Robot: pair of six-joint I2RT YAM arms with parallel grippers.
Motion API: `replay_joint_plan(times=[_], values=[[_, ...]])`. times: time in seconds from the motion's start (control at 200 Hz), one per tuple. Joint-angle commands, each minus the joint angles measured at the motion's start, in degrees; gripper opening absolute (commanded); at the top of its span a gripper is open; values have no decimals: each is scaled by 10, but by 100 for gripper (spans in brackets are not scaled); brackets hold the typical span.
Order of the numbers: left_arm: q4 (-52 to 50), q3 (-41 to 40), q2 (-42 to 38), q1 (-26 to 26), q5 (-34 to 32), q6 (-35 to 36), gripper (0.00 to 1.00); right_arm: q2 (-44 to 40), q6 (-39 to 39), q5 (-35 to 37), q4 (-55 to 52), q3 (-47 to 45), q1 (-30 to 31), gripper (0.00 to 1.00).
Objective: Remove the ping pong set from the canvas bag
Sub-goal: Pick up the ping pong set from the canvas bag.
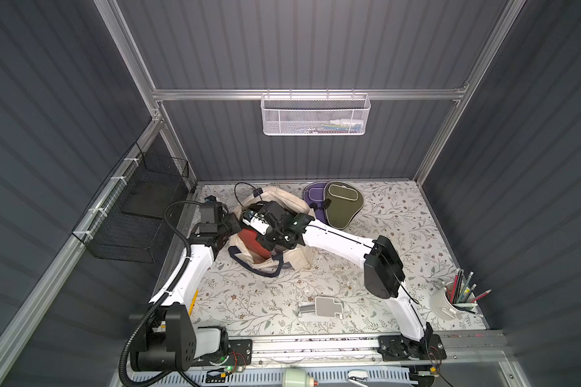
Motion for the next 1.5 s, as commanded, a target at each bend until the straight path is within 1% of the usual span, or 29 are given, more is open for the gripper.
replay_joint_plan(times=[0.0, 0.23, 0.385, 0.475, 0.625, 0.891, 1.211, 1.491], values=[[-60, 12, 10, -2, -18, -10, 0, 21, 23, 2, -10, -17, 1, 0], [-73, 41, 20, 18, -32, -13, 0, -8, 8, 27, -4, -27, -2, 0], [-75, 65, 32, 28, -52, -13, 0, -43, -3, 45, -6, -31, -7, 0], [-77, 73, 48, 31, -52, -12, 0, -67, -9, 56, -5, -36, -9, 0], [-67, 66, 59, 31, -52, -15, 0, -105, -10, 69, 0, -41, -15, 0], [-65, 60, 60, 35, -57, -15, 0, -146, -8, 82, -1, -39, -36, 0], [-58, 55, 69, 40, -46, -18, 0, -196, 21, 79, 12, -30, -67, 0], [-49, 48, 69, 40, -43, -20, 0, -231, 46, 86, 29, 1, -73, 0]])
